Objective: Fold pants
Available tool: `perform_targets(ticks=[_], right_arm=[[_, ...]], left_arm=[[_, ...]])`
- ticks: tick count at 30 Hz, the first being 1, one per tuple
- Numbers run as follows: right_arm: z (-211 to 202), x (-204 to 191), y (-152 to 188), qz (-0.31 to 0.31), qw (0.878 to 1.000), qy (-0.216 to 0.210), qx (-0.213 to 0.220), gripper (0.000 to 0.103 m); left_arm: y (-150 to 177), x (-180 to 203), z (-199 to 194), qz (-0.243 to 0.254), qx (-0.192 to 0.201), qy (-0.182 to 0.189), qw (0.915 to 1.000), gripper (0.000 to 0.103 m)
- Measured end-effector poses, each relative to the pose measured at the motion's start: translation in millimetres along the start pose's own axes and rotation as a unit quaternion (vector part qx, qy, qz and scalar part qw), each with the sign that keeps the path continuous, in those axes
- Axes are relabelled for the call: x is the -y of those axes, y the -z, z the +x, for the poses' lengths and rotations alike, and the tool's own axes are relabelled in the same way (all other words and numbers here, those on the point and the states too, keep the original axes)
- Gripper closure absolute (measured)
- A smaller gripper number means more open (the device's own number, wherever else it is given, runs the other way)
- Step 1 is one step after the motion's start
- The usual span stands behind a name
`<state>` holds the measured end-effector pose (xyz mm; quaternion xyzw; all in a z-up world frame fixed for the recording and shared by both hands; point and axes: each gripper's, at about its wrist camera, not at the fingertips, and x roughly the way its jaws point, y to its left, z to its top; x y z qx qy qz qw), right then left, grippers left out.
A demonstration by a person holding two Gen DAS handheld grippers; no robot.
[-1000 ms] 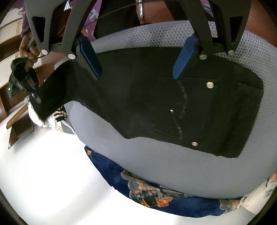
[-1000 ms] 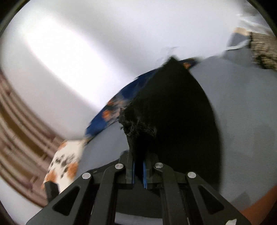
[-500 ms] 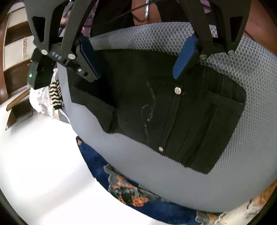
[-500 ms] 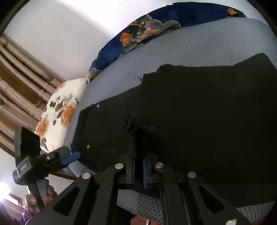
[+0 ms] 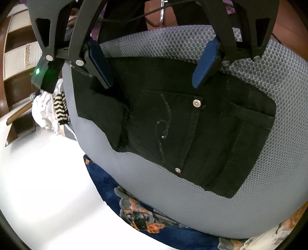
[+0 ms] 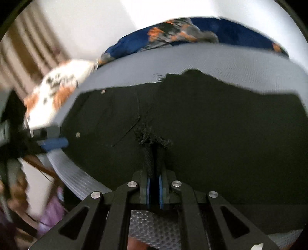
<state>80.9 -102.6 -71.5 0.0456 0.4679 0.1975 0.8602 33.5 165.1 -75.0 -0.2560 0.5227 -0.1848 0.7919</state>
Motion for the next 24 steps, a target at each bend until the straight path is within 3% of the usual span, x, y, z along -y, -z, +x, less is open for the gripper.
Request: perform_targets(ticks=[2, 5, 13, 17, 18, 21, 24], right_arm=[[-1.9, -6.5, 0.5, -0.025, 1.0, 0.01, 0.0, 0.095], [-8.6, -0.8, 3.6, -0.016, 1.0, -0.006, 0.003, 0.095], [-7.0, 1.9, 12.1, -0.033, 0.998, -0.044, 0.001, 0.094], [-9.3, -3.1, 13.7, -0.058, 0.997, -0.045, 0.004, 0.091], [-10.1, -4.9, 14.4, -0.066, 0.996, -0.062, -0.002, 0.091], [-20.8, -0.8, 15.7, -0.061, 0.991, -0.115, -0.012, 0.073], [-43.4, 44.0, 5.7, 0.049, 0.981, -0.187, 0.023, 0.069]], left_arm=[[0.3, -2.7, 0.8, -0.003, -0.001, -0.002, 1.0, 0.019], [1.4, -4.4, 2.4, -0.007, -0.003, -0.002, 1.0, 0.019], [4.3, 19.9, 16.1, 0.042, -0.031, 0.0, 0.9986, 0.019], [4.6, 23.6, 20.0, 0.043, -0.036, -0.002, 0.9984, 0.019], [4.4, 24.2, 21.2, 0.042, -0.036, -0.004, 0.9985, 0.019], [2.7, 25.0, 24.6, 0.04, -0.041, -0.007, 0.9983, 0.019], [-0.1, 25.1, 24.9, 0.039, -0.044, -0.005, 0.9983, 0.019]])
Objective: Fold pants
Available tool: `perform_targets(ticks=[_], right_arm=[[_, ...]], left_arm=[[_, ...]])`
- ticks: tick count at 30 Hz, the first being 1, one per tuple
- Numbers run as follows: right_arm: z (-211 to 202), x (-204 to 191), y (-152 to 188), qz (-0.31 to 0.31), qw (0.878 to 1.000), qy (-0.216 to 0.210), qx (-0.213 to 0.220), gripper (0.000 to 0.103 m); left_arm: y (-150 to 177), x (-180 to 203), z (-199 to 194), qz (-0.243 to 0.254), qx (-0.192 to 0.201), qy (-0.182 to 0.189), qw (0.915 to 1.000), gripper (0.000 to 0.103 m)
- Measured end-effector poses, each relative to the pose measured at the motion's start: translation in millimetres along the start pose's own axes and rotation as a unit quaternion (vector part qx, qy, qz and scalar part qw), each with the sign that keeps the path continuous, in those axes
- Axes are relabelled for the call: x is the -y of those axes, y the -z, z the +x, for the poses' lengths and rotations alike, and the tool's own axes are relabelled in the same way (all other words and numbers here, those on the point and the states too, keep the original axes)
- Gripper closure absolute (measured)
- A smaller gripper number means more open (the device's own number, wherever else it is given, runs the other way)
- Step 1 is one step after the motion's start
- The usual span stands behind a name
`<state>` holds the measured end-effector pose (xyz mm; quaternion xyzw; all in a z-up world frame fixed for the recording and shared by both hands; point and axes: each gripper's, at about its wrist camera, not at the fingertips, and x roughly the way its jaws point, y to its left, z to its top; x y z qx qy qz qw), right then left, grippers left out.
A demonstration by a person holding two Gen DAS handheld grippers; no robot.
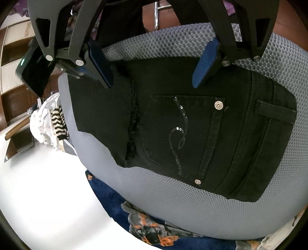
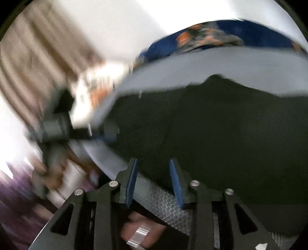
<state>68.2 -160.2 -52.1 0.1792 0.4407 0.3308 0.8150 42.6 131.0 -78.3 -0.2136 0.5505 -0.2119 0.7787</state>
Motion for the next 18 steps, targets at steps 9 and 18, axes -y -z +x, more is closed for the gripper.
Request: perform_targets(ticks=[9, 18], right_arm=[[-59.9, 67.6, -17.5, 0.083, 0.994, 0.042, 0.058, 0.069], [1.2, 41.1, 1.4, -0.006, 0.996, 0.08, -0.034, 0.078]], left_arm=[[0.8, 4.0, 2.6, 0.02, -0.011, 0.002, 0.9997, 0.019], [-0.5, -0.2, -5.1, 0.012, 0.004, -0.015, 0.9998, 0.019]])
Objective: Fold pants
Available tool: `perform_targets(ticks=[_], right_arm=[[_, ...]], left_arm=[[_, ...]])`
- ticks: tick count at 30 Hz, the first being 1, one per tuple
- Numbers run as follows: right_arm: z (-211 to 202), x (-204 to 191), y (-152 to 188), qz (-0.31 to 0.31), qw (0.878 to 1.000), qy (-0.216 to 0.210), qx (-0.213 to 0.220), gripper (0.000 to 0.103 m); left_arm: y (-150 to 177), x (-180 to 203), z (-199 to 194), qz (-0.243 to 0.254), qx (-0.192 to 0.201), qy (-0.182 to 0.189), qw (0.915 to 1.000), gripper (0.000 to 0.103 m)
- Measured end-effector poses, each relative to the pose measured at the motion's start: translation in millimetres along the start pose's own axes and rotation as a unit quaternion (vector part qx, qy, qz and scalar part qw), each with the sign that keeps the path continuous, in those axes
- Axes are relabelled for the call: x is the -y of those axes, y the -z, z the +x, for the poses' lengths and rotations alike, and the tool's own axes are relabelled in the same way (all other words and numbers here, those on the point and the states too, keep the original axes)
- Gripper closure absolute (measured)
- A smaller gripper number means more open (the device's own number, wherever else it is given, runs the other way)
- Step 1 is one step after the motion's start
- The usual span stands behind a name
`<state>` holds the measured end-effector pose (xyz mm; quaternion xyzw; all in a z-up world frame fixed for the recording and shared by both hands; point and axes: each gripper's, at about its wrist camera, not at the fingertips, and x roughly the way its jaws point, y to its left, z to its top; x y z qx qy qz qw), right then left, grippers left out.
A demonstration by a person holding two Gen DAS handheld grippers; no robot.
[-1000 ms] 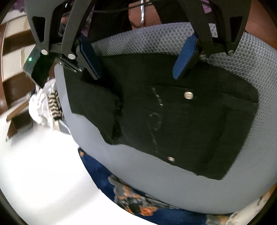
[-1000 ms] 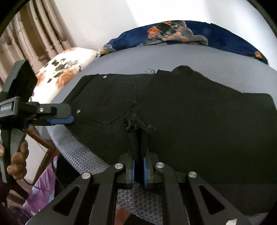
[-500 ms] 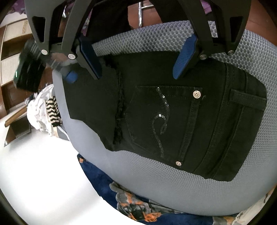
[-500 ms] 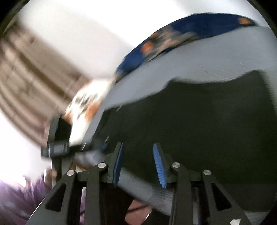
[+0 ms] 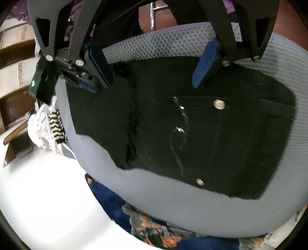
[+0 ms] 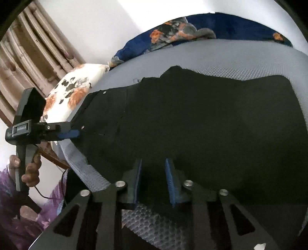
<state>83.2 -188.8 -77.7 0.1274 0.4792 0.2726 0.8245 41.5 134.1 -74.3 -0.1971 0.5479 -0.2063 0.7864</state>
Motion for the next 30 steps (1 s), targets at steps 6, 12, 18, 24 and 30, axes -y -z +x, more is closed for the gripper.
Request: perform_targets(ticks=[6, 12, 18, 24, 30], right_arm=[[-34.0, -45.3, -19.8, -0.063, 0.996, -0.017, 0.062, 0.078], [-0.3, -85.5, -8.2, -0.154, 0.988, 0.014, 0.002, 0.078], [-25.7, -18.2, -53.6, -0.028, 0.999, 0.016, 0.03, 0.078], [-46.5, 27.9, -47.2, 0.021, 0.997, 0.062, 0.048, 0.074], [-63.4, 44.5, -9.8, 0.019, 0.997, 0.059, 0.045, 0.074]], left_arm=[[-9.8, -37.0, -51.2, -0.03, 0.046, -0.015, 0.9984, 0.019], [-4.2, -66.8, -68.5, -0.072, 0.055, -0.016, 0.9958, 0.019], [0.5, -31.2, -45.8, -0.001, 0.008, 0.048, 0.9988, 0.019], [-29.4, 27.6, 14.9, 0.062, -0.059, 0.115, 0.9897, 0.019], [-74.4, 51.4, 76.9, 0.08, -0.078, 0.1, 0.9886, 0.019]])
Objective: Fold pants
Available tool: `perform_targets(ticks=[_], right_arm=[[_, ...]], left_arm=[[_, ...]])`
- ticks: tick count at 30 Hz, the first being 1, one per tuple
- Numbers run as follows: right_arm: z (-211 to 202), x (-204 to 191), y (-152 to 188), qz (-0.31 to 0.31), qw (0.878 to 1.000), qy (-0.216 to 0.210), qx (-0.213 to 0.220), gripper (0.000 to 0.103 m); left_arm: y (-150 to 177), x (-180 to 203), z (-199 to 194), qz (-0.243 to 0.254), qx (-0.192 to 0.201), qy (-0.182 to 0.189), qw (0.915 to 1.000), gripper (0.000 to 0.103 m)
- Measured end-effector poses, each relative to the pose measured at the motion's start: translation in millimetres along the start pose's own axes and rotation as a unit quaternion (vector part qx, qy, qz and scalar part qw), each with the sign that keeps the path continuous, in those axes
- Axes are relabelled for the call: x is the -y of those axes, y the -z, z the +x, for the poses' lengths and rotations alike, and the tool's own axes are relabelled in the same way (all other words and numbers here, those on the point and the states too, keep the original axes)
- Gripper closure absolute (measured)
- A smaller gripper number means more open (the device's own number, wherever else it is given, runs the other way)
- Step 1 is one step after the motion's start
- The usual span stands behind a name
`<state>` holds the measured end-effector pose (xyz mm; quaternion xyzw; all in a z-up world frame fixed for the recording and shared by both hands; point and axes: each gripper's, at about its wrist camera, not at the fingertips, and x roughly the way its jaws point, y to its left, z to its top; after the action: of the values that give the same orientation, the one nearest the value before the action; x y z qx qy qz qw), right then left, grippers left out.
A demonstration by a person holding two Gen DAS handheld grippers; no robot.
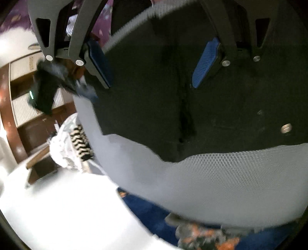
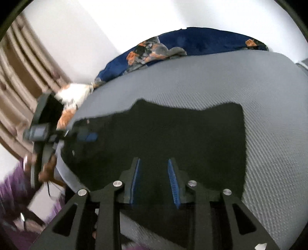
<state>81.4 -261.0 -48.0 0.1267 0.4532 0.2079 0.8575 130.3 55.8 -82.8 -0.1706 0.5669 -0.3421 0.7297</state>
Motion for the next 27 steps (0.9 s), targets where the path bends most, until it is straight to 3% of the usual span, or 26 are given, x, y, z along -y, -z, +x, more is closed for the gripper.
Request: perform_targets(ticks=[1, 3, 7, 8, 9, 11, 21, 25, 27], right_arm=[[-0.3, 1.7, 5.9, -0.007, 1.0, 0.006, -0.005, 0.074], [3.3, 8.8, 11.9, -0.003, 1.0, 0.009, -0.015, 0.074], [6.9, 23.2, 15.8, 0.029, 0.999, -0.007, -0.017, 0.074], [5.0, 24.6, 18.8, 0.034, 0.999, -0.01, -0.017, 0.074], [6.8, 26.7, 18.6, 0.04, 0.999, -0.014, -0.016, 0.073], [7.7, 28.3, 20.4, 0.047, 0.998, -0.021, -0.02, 0.071], [8.0, 32.0, 25.7, 0.064, 0.997, -0.032, -0.011, 0.07], [8.7, 33.9, 26.1, 0.061, 0.998, -0.031, -0.008, 0.069], [8.7, 34.0, 25.4, 0.061, 0.998, -0.031, -0.009, 0.069]], left_arm=[[-3.8, -1.1, 9.4, 0.0, -0.011, -0.002, 0.9999, 0.019], [-11.7, -2.5, 29.8, 0.005, -0.028, -0.044, 0.9986, 0.019], [-19.3, 9.9, 42.1, 0.042, -0.016, -0.018, 0.9988, 0.019], [-19.2, 13.5, 42.0, 0.057, -0.009, -0.01, 0.9983, 0.029], [-19.6, 16.1, 44.3, 0.067, -0.01, -0.007, 0.9977, 0.055], [-23.1, 17.7, 53.2, 0.077, -0.019, -0.026, 0.9965, 0.09], [-33.8, 19.8, 30.5, 0.107, 0.046, -0.044, 0.9923, 0.093], [-35.9, 6.3, 35.1, 0.081, 0.06, -0.055, 0.9934, 0.093], [-36.0, 4.5, 37.7, 0.07, 0.054, -0.043, 0.9951, 0.093]])
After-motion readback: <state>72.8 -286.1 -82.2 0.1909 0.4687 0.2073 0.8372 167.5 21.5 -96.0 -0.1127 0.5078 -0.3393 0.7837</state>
